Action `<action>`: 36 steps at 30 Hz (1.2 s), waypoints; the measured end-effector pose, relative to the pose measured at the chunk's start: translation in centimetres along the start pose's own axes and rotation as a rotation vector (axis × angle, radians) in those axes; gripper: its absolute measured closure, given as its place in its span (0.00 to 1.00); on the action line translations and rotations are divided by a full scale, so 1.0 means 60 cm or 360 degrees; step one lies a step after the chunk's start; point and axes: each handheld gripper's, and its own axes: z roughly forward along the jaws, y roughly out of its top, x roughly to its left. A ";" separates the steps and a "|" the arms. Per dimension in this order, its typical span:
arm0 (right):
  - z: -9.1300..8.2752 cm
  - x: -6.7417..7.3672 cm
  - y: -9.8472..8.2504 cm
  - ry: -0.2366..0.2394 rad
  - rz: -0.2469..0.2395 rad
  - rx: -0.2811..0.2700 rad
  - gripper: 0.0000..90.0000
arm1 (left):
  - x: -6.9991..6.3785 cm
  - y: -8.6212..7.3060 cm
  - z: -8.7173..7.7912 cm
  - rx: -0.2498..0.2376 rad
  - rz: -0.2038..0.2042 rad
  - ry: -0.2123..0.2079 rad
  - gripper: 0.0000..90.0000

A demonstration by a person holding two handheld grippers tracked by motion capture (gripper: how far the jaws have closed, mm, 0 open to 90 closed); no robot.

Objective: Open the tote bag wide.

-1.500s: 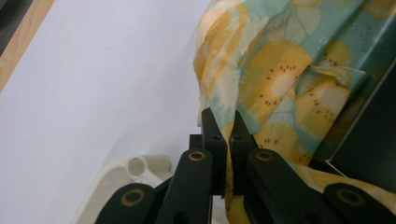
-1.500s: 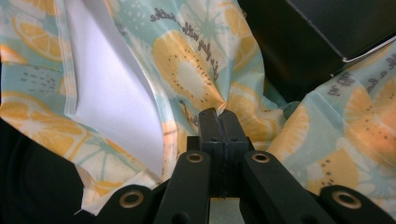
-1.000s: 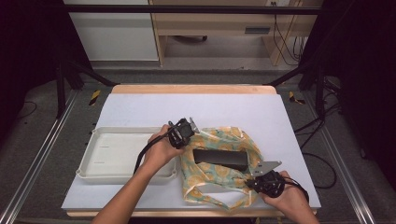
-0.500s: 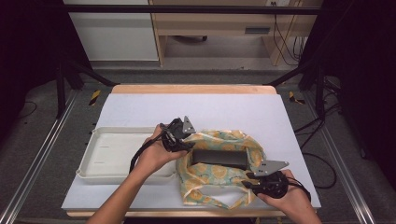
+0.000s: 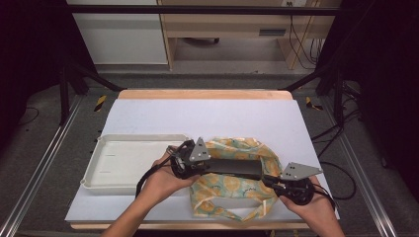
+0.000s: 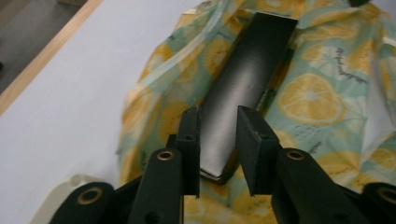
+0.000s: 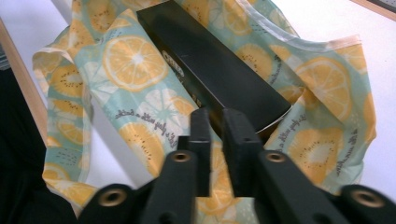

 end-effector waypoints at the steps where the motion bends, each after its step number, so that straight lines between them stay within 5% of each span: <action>1: 0.000 -0.001 0.000 -0.0012 -0.0002 -0.0001 0.97 | -0.004 -0.001 0.005 -0.0007 -0.0003 -0.0011 0.82; 6: -0.003 -0.003 -0.002 -0.0027 0.0013 -0.0014 1.00 | -0.019 -0.007 0.035 0.0012 -0.0020 -0.0092 0.98; 18: 0.007 -0.027 0.006 -0.0126 0.0105 -0.0128 1.00 | -0.077 -0.035 0.087 0.0048 -0.0042 -0.0115 0.99; 29: 0.078 -0.084 0.018 -0.0193 0.0163 -0.0064 1.00 | -0.095 -0.071 0.106 0.0111 -0.0080 -0.0103 1.00; 36: 0.114 -0.120 0.007 -0.0220 0.0255 0.0076 1.00 | -0.095 -0.081 0.107 0.0140 -0.0079 -0.0095 1.00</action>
